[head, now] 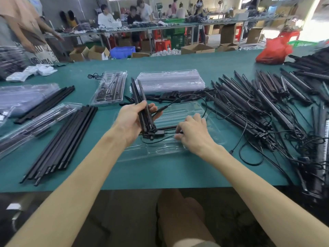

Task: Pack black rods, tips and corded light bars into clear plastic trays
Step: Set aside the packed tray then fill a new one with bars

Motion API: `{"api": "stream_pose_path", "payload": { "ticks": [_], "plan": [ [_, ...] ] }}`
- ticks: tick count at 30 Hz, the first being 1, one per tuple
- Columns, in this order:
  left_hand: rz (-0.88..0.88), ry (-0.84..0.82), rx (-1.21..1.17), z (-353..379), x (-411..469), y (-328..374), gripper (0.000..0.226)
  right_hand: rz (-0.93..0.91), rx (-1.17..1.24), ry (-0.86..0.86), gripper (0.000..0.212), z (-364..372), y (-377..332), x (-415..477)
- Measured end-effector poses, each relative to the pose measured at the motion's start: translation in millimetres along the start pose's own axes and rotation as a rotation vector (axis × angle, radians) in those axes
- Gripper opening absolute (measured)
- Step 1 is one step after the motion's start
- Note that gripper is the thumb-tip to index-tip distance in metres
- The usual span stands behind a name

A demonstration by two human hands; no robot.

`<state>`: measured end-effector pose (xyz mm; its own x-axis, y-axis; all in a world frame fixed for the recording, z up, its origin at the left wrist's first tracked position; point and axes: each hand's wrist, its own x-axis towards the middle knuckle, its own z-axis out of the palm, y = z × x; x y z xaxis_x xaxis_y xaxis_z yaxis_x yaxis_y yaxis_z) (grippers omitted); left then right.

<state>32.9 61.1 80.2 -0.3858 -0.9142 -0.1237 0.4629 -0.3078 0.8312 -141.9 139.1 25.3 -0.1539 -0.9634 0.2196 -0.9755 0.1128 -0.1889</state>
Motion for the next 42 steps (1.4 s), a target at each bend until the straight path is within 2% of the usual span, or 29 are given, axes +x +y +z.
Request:
{"api": "stream_pose_path", "payload": {
  "ticks": [6,9,11,17,22,25,27,29,30,33,36,38,42],
  "plan": [
    [0.048,0.037,0.155,-14,1,9,0.013,0.103,-0.073,0.371,0.027,-24,33,-2],
    [0.043,0.041,0.226,-15,1,10,0.013,0.162,-0.224,0.502,0.012,-35,59,-1],
    [0.046,0.042,0.301,-13,0,7,0.019,0.182,-0.341,0.502,0.009,-37,73,0],
    [0.031,0.007,0.417,2,-5,-14,0.027,0.244,-0.451,0.161,0.035,-17,85,-14],
    [0.002,0.015,0.359,10,-6,-28,0.023,0.077,-0.180,0.184,0.058,-19,75,-25],
    [-0.007,0.039,0.294,15,-4,-32,0.019,-0.089,-0.062,0.225,0.039,-26,52,-36],
    [-0.015,0.037,0.250,19,-4,-34,0.020,-0.143,0.017,0.316,0.024,-26,34,-47],
    [-0.018,0.023,0.223,23,-4,-35,0.024,-0.130,0.096,0.406,0.030,-28,17,-57],
    [-0.013,0.014,0.221,24,-5,-36,0.026,-0.098,0.221,0.387,0.033,-29,11,-57],
    [-0.010,-0.007,0.234,28,-7,-40,0.031,0.083,0.748,0.131,0.040,-32,-7,-48],
    [-0.024,-0.033,0.214,31,-8,-43,0.032,0.100,0.861,0.001,0.049,-26,-15,-40],
    [-0.017,-0.042,0.238,31,-9,-44,0.031,0.127,0.958,-0.027,0.048,-20,-18,-37],
    [-0.055,-0.149,0.441,24,-14,-43,0.025,0.241,0.948,0.084,0.050,-7,-19,-33]
  ]
}}
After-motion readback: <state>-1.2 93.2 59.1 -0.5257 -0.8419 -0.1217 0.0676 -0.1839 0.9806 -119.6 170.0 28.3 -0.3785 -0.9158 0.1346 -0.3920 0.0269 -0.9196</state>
